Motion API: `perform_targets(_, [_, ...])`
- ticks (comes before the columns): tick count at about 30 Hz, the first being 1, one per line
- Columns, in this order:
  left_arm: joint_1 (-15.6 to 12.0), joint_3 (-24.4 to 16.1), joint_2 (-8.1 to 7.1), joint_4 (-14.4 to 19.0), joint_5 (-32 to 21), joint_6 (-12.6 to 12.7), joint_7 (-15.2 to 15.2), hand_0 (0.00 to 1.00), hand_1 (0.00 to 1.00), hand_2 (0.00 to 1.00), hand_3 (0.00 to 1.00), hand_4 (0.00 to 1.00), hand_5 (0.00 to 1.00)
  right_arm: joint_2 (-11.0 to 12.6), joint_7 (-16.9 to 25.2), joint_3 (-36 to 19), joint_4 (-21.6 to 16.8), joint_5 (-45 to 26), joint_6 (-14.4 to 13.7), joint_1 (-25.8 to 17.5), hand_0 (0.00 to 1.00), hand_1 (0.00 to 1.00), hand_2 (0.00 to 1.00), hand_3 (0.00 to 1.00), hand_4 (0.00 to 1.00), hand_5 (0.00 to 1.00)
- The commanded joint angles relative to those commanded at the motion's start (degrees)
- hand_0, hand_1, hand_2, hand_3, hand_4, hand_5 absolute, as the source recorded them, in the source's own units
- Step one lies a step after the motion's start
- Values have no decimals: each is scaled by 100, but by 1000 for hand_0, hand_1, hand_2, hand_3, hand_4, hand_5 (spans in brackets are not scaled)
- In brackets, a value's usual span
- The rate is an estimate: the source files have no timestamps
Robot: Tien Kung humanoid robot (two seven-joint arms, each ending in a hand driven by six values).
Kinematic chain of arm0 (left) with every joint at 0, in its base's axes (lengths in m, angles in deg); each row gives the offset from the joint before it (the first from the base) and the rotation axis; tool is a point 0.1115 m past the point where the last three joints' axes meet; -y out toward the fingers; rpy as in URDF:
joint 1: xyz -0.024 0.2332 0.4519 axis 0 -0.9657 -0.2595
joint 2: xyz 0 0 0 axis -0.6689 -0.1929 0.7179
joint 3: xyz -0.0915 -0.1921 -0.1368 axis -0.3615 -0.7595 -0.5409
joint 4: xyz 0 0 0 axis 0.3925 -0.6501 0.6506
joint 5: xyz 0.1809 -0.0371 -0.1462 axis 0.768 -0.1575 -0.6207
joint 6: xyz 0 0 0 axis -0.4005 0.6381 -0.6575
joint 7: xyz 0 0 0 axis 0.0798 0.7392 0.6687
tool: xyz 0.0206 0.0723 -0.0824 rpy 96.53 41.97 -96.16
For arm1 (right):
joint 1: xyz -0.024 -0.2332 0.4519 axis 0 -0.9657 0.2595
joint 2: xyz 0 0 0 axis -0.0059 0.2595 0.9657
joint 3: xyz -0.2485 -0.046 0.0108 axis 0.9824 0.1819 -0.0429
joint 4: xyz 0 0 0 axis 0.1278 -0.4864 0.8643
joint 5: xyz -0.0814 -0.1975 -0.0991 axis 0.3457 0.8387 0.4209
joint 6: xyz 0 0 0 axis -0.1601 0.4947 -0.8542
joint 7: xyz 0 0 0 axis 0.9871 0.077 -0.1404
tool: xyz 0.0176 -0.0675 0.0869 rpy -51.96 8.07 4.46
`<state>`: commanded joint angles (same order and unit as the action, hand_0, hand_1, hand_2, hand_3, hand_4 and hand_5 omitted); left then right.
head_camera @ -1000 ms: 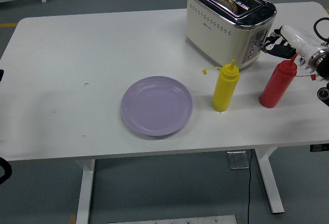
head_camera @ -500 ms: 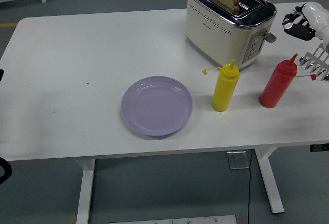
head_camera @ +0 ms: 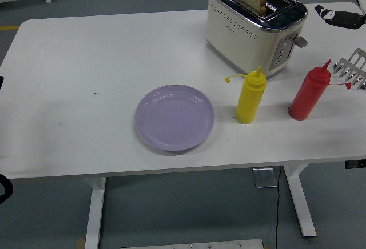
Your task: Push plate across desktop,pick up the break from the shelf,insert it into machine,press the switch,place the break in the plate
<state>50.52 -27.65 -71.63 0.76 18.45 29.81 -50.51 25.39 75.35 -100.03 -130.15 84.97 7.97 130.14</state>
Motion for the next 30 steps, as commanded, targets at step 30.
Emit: perform_targets(30, [-28,67,-19,-16,-13,0,5,838,884,937,799,629,998,-1118,-908,893,861,-356,641,1841,821,802,856,895,869,493])
